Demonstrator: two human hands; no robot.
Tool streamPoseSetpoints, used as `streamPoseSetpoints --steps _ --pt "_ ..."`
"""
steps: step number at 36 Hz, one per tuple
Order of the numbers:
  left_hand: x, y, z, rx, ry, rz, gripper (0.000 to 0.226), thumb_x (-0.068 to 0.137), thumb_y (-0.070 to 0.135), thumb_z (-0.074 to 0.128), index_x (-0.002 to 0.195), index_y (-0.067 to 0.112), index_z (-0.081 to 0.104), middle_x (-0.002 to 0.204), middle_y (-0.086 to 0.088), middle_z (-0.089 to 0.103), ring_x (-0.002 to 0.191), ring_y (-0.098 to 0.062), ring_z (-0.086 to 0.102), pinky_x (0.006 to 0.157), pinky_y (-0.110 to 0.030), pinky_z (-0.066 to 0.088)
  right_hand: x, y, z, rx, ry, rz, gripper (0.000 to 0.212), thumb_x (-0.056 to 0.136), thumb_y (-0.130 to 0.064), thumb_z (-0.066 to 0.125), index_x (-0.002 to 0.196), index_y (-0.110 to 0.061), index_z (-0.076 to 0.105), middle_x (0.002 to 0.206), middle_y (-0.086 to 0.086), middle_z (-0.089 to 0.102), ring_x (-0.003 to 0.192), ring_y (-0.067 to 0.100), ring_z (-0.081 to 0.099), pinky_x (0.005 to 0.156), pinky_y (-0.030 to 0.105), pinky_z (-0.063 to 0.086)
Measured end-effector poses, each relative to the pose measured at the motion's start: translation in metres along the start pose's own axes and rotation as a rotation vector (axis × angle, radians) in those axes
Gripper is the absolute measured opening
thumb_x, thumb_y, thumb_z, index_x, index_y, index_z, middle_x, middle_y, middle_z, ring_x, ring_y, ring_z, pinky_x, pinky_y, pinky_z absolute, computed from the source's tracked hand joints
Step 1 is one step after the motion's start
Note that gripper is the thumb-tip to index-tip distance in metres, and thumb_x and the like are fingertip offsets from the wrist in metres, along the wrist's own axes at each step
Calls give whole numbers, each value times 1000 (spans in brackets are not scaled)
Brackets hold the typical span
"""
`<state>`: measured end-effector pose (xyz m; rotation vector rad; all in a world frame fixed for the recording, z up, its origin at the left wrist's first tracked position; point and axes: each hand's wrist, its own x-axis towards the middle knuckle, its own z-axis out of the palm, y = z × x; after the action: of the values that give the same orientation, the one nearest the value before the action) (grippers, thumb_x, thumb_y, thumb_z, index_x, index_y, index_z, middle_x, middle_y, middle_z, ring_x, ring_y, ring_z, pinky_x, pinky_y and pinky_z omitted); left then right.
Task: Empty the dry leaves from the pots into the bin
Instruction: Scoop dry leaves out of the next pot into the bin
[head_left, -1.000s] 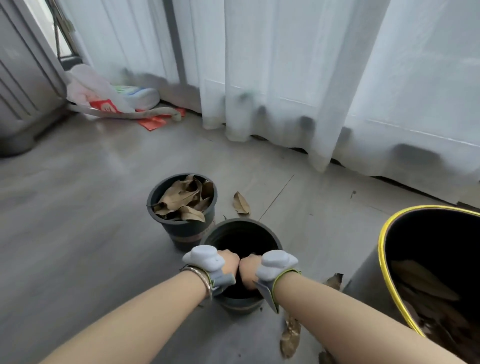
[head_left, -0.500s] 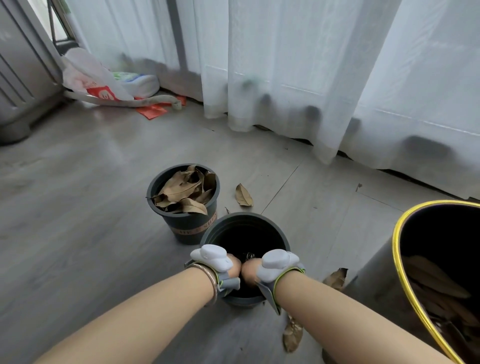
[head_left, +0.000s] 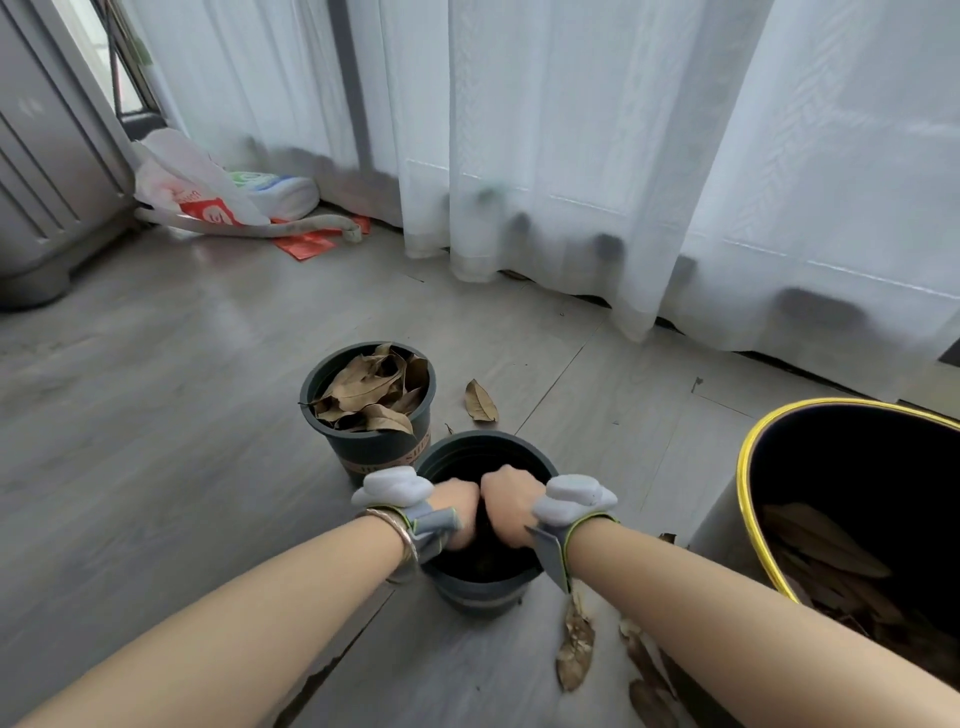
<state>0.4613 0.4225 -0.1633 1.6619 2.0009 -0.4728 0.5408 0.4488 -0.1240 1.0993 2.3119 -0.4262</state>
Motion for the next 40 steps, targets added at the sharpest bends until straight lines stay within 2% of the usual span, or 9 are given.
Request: streamPoseSetpoints --steps 5,9,12,14,20,24,29,34,40 --pt "-21 -1 -32 -128 2 80 29 94 19 52 118 5 60 121 -14 63 111 -27 59 87 -30 43 -15 5 -19 148 200 -52 20 94 2 42 87 0 60 123 15 61 115 28 58 90 29 45" --pt "-38 -5 -50 -203 96 160 29 91 26 58 115 11 63 113 -9 66 87 -16 54 73 -21 37 -34 11 -44 199 210 -43 27 92 -1 50 115 -1 63 101 15 60 102 27 62 90 29 48" --pt "-51 -4 -66 -252 144 217 26 90 27 59 113 16 64 101 -1 66 80 -12 53 67 -20 40 -48 22 -58 187 200 -53 21 84 -6 62 104 -1 67 81 10 64 82 26 66 70 27 53" --pt "-58 0 -77 -314 168 249 22 89 28 61 109 21 65 95 5 64 80 -10 56 72 -19 43 -62 30 -67 211 227 -39 14 82 -5 63 96 -3 68 69 6 58 59 20 56 56 21 47" --pt "-81 31 -114 -393 268 387 5 88 28 63 91 25 66 77 12 64 67 -4 56 63 -13 41 -109 64 -89 312 331 -3 22 82 -9 64 102 -5 71 96 12 72 81 23 69 85 33 57" --pt "-95 61 -134 -457 363 481 6 87 28 64 82 29 63 71 15 64 64 0 55 63 -14 42 -145 93 -104 366 388 7 10 80 -5 63 80 -13 69 71 5 67 64 17 64 72 28 58" --pt "-103 120 -143 -441 431 599 3 87 28 64 86 25 65 78 10 66 63 4 54 54 -1 38 -180 146 -103 426 399 82 23 78 -5 67 63 -22 63 37 -9 56 47 6 56 58 21 51" --pt "-94 169 -122 -299 393 646 14 88 28 62 98 20 67 98 2 68 88 -13 60 75 -21 45 -191 182 -72 453 253 190 16 78 -6 67 69 -19 65 45 -7 59 45 7 58 53 16 49" --pt "-79 214 -81 -69 330 613 20 87 28 59 101 15 68 100 -3 68 93 -23 64 80 -33 52 -187 202 -12 495 132 300 17 80 -8 65 94 -17 71 69 2 66 55 13 60 55 19 50"
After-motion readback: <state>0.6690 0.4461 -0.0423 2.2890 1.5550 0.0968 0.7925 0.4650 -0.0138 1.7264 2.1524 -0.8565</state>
